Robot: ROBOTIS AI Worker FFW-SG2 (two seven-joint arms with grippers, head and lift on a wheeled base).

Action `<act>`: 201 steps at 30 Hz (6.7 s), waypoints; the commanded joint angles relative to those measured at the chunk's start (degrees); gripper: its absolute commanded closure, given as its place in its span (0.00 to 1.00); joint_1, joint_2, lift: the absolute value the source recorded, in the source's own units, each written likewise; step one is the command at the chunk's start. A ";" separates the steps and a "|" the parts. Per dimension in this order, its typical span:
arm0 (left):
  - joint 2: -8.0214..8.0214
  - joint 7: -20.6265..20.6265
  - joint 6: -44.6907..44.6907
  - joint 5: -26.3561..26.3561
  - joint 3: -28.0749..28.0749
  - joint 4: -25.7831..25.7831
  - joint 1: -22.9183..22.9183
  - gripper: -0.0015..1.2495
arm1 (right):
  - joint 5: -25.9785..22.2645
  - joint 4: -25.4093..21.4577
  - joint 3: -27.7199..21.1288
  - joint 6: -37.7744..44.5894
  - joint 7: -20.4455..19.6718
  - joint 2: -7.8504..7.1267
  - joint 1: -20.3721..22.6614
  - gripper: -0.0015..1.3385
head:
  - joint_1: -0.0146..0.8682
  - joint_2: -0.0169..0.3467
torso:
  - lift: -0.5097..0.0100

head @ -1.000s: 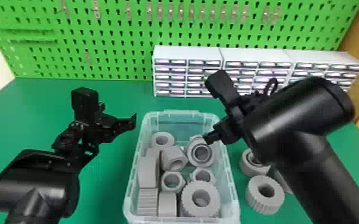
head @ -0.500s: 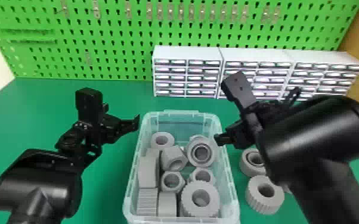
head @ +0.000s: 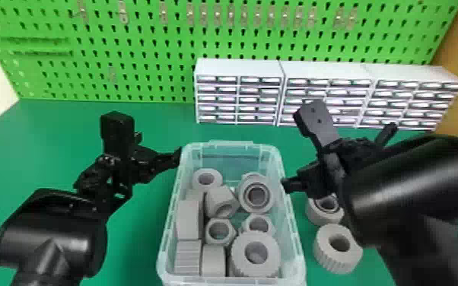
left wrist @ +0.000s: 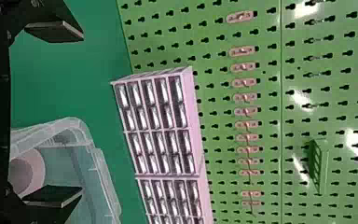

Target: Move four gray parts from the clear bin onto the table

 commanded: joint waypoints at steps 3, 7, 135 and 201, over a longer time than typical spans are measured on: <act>0.18 0.00 0.41 -0.09 -0.35 0.00 -0.57 0.10 | -3.03 1.25 -0.10 0.17 0.00 -2.06 -0.42 0.39 | 0.79 0.12 | 0.89; 0.18 0.00 0.58 -0.18 -0.44 0.00 -0.65 0.10 | -6.55 2.39 1.40 0.17 0.00 -3.91 -1.74 0.39 | 0.79 0.12 | 0.89; 0.53 0.09 1.02 -0.44 0.96 0.35 -0.48 0.10 | -5.32 30.52 36.64 -9.14 0.00 -3.64 -26.35 0.39 | 0.79 0.12 | 0.89; 0.53 0.00 1.02 -0.26 1.32 0.44 -0.04 0.10 | -2.07 46.43 36.03 -26.01 -4.75 -1.80 -22.92 0.40 | 0.79 0.12 | 0.89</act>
